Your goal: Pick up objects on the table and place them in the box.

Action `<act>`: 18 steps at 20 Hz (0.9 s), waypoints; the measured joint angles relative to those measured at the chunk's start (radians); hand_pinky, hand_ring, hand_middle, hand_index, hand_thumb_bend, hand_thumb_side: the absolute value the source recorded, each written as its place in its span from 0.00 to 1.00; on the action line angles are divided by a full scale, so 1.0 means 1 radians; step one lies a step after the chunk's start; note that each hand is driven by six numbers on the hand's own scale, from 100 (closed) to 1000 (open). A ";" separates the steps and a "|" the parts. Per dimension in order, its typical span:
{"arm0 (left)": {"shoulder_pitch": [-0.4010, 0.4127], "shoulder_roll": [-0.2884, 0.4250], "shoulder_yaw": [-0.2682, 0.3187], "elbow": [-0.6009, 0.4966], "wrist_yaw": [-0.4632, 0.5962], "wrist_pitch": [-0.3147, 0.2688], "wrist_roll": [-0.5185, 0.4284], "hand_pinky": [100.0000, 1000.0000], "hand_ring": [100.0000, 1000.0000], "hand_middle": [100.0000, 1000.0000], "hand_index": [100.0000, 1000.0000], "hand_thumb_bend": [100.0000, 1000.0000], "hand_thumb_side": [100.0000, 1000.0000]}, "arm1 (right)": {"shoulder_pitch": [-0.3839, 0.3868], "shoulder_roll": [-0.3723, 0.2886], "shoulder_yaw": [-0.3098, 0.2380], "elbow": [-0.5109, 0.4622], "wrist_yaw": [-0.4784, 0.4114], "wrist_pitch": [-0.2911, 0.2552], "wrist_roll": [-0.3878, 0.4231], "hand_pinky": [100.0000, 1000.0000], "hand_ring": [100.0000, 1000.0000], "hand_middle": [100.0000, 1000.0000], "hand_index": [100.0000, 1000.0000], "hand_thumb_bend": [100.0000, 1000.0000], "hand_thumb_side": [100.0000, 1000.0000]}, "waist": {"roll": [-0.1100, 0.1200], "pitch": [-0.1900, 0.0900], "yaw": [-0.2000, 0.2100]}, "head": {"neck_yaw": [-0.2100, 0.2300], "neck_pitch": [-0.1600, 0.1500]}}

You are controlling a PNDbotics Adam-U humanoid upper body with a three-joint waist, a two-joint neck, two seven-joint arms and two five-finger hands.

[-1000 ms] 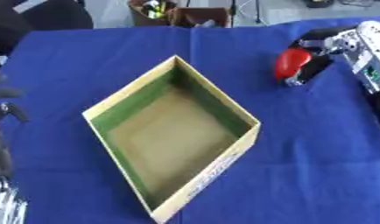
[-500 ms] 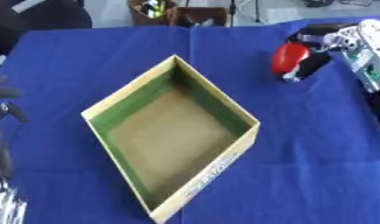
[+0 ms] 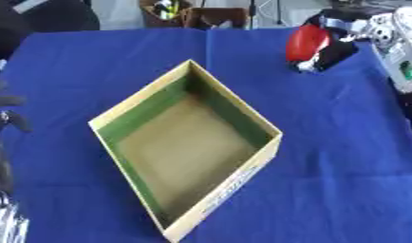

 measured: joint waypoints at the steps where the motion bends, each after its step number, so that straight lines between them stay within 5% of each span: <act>1: 0.000 0.000 0.000 0.000 0.000 0.000 0.000 0.20 0.48 0.54 0.66 0.00 0.93 | -0.005 -0.002 0.002 -0.030 -0.018 0.004 0.000 0.12 0.30 0.32 0.57 0.00 0.47 | -0.001 -0.003 0.000 | 0.000 0.000; 9: 0.000 0.000 0.000 0.000 0.005 0.000 -0.001 0.21 0.48 0.54 0.67 0.00 0.94 | -0.029 0.000 0.056 -0.263 -0.148 0.034 0.026 0.11 0.30 0.31 0.57 0.00 0.49 | -0.009 -0.017 0.004 | -0.004 0.000; 18: -0.001 0.000 0.000 0.000 0.009 0.001 -0.002 0.21 0.48 0.54 0.67 0.00 0.94 | -0.046 0.059 0.126 -0.387 -0.235 0.043 0.076 0.10 0.29 0.31 0.56 0.00 0.49 | -0.018 -0.021 0.011 | -0.009 -0.001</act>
